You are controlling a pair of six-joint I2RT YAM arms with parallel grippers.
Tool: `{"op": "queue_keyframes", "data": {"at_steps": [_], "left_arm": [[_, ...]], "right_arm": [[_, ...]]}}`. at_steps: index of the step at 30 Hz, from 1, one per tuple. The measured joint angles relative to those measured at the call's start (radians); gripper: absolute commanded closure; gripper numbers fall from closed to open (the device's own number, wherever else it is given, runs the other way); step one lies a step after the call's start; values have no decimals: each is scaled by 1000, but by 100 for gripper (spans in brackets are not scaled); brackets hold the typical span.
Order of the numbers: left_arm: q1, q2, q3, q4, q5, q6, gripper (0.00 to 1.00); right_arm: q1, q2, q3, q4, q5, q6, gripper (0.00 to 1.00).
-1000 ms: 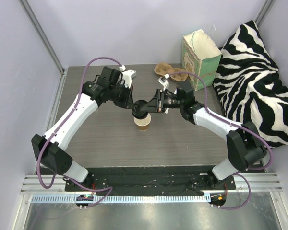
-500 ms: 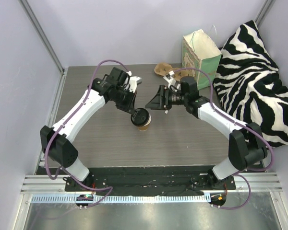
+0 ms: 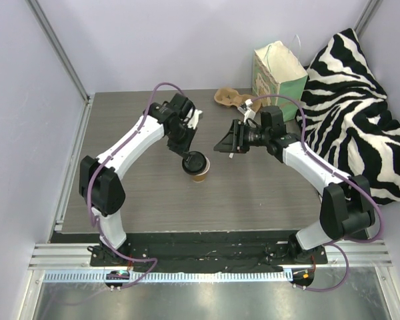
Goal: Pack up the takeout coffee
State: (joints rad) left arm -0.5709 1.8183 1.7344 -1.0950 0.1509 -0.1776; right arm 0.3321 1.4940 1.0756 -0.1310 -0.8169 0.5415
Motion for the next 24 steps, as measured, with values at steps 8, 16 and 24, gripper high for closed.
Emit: {"op": "queue_keyframes", "data": {"at_steps": [8,16,24], "left_arm": [[-6,67,22,-3,0,-32,100],[-6,103,31,2,-1,-47,100],[-6,111,37,5,-2,-51,100]], "right_arm": [[0,0,-60,72,-21,73,51],[2,1,-99,146,-35,125,51],[11,3,-129,194,-43,164,52]]}}
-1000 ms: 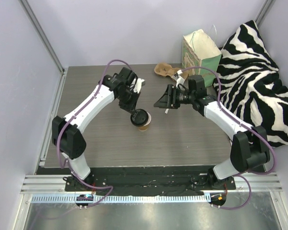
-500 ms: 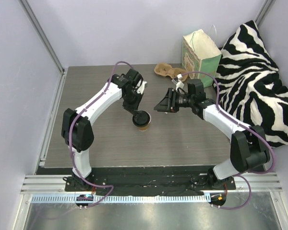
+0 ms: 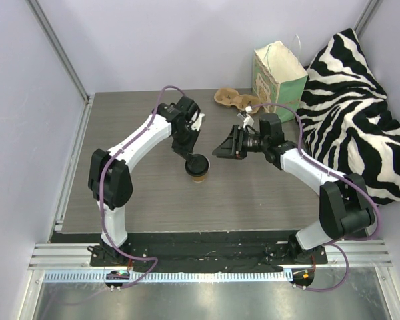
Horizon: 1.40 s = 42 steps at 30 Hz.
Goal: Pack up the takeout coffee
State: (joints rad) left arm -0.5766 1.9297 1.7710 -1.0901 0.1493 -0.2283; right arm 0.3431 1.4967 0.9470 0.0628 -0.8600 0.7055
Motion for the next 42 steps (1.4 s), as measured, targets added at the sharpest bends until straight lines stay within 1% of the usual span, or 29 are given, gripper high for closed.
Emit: {"op": "queue_keyframes", "data": {"at_steps": [11,26,35,42], "left_arm": [[0,23,43,0,0,0,100],[0,42,45,-6,0,0,100],[0,48,103,-41,0,4,100],[0,48,99,-49,1,5,100]], "right_arm": [[11,3,-10,27,-3,13,52],[16,16,-10,35,-8,18,52],[22,16,-10,39,-8,28,52],[24,16,-10,43,-8,34,52]]}}
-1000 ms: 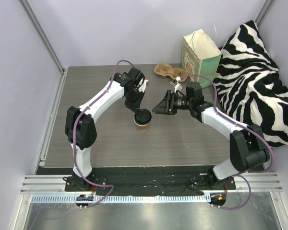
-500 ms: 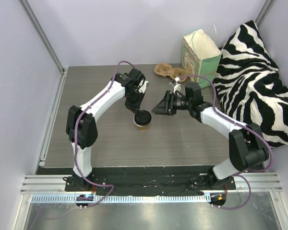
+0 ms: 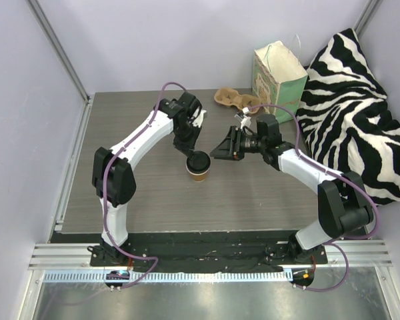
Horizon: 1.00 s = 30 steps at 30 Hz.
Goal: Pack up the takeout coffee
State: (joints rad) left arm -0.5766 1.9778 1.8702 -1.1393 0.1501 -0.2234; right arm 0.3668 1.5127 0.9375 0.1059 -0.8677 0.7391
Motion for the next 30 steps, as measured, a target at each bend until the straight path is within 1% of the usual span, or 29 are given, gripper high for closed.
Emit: {"op": "queue_keyframes", "data": {"at_steps": [11,23,30], "left_arm": [[0,6,-3,-4,-5,0,100],[0,25,-15,-4,-13,3,100],[1,26,-19,-3,-15,3,100]], "right_arm": [[2,3,0,8,0,1,54],[8,27,0,29,-3,9,60],[32,37,0,61,-1,31,65]]}}
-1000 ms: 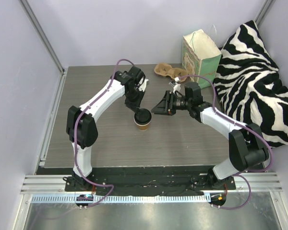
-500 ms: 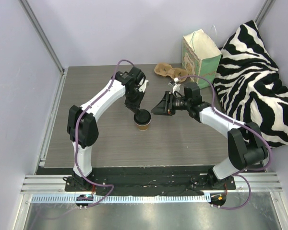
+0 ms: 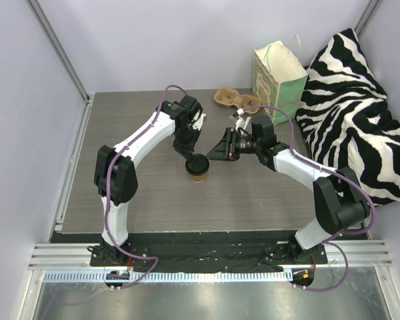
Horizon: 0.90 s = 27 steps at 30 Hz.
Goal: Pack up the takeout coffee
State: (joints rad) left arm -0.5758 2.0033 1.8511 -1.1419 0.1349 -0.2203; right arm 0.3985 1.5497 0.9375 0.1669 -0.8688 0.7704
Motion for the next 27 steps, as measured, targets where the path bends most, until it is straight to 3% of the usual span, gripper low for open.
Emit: {"op": "queue_keyframes", "data": {"at_steps": [23,27], "left_arm": [[0,0,-18,7,0,0,100],[2,0,-18,7,8,1,93]], "right_arm": [[93,229,1,184,14,146,80],[93,239,20,156,16,134,81]]}}
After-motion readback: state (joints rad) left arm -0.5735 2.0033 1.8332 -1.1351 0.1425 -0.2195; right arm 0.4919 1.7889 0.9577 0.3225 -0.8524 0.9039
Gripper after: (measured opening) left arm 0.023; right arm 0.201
